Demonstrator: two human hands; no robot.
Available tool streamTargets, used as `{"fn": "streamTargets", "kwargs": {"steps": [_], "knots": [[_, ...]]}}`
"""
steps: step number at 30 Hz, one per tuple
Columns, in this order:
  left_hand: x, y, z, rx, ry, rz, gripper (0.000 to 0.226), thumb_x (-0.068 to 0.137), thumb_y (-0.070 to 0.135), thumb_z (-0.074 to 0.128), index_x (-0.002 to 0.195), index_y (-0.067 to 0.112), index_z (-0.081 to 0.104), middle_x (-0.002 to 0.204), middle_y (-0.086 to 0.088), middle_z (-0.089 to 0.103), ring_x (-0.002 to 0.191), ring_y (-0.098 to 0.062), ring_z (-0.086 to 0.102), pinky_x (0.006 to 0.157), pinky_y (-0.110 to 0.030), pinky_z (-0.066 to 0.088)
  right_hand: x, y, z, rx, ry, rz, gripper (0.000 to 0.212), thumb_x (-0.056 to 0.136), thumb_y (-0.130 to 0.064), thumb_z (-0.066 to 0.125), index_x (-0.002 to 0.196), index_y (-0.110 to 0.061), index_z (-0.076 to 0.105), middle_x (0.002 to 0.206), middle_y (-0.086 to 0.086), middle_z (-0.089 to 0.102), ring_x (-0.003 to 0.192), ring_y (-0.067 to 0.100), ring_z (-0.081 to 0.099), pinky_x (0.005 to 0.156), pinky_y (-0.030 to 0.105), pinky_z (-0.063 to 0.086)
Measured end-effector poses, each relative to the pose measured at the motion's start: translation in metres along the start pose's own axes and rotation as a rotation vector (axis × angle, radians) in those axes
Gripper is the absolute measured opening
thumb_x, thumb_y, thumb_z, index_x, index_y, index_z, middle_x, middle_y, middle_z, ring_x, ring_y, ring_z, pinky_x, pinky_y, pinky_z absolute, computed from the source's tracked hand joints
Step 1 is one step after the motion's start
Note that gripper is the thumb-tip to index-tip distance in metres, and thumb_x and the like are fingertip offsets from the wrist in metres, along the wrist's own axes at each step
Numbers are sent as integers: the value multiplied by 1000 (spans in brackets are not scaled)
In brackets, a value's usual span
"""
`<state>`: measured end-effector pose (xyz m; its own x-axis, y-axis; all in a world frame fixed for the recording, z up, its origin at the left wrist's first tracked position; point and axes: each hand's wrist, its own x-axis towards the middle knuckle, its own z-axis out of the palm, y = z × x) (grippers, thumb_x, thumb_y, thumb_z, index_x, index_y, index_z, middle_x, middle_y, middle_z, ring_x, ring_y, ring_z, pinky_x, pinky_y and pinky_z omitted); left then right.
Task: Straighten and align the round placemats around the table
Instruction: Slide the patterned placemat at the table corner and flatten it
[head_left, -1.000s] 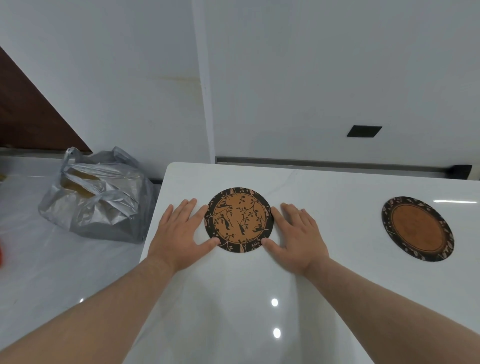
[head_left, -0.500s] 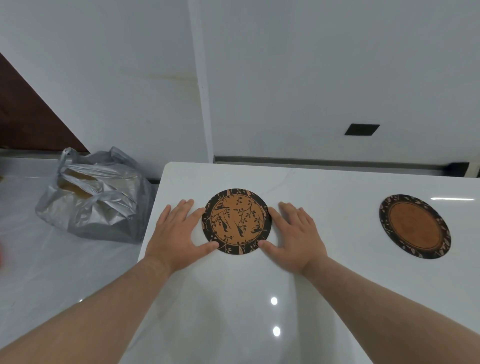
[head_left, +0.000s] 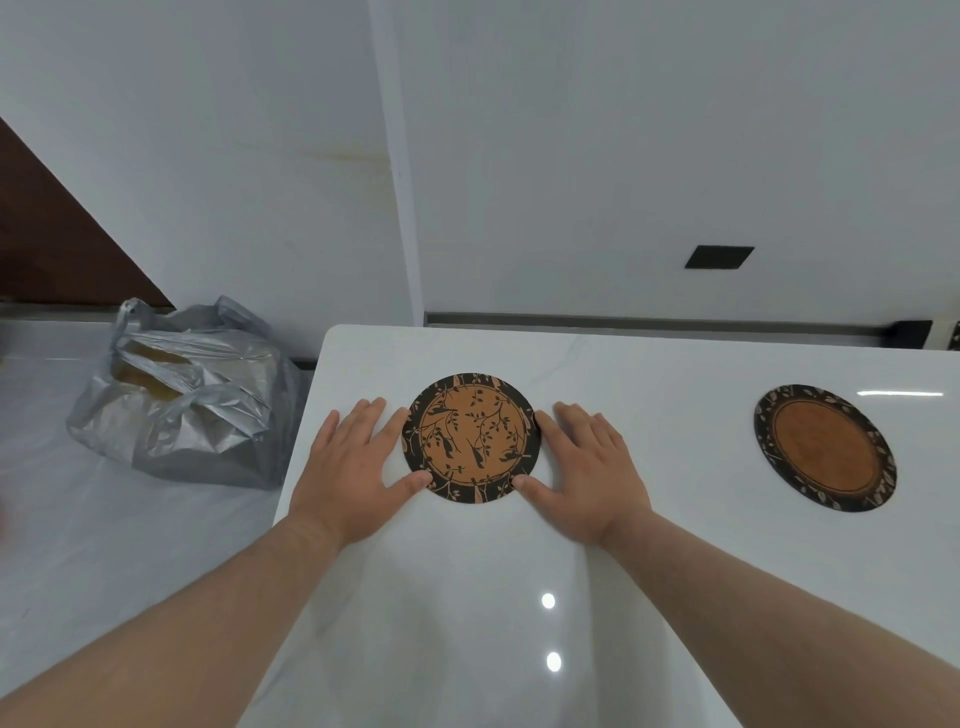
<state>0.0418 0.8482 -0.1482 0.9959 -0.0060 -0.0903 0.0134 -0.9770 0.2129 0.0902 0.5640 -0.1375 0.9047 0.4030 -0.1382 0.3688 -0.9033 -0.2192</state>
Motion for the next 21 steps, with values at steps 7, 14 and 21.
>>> {"fn": "streamTargets", "kwargs": {"steps": [7, 14, 21], "knots": [[1, 2, -3, 26, -18, -9, 106, 65, 92, 19, 151, 31, 16, 161, -1, 13, 148, -17, 3, 121, -40, -2, 1, 1, 1, -10, 13, -7, 85, 84, -75, 26, 153, -27, 12, 161, 3, 13, 149, 20, 3, 122, 39, -2], [2, 4, -4, 3, -44, -17, 103, 67, 90, 32, 151, 33, 16, 161, 0, 13, 148, -16, 2, 121, -40, -2, 2, 2, 2, -33, -9, -6, 84, 84, -76, 24, 153, -30, 10, 162, 4, 10, 149, 21, 0, 121, 39, -4], [4, 20, -33, 42, -237, -66, 83, 82, 66, 50, 149, 25, 23, 158, -5, 19, 146, -23, 15, 118, -43, 19, 6, -12, -22, -8, -123, 28, 76, 86, -64, 42, 147, -21, 29, 151, 9, 31, 140, 29, 26, 117, 42, 22]]}}
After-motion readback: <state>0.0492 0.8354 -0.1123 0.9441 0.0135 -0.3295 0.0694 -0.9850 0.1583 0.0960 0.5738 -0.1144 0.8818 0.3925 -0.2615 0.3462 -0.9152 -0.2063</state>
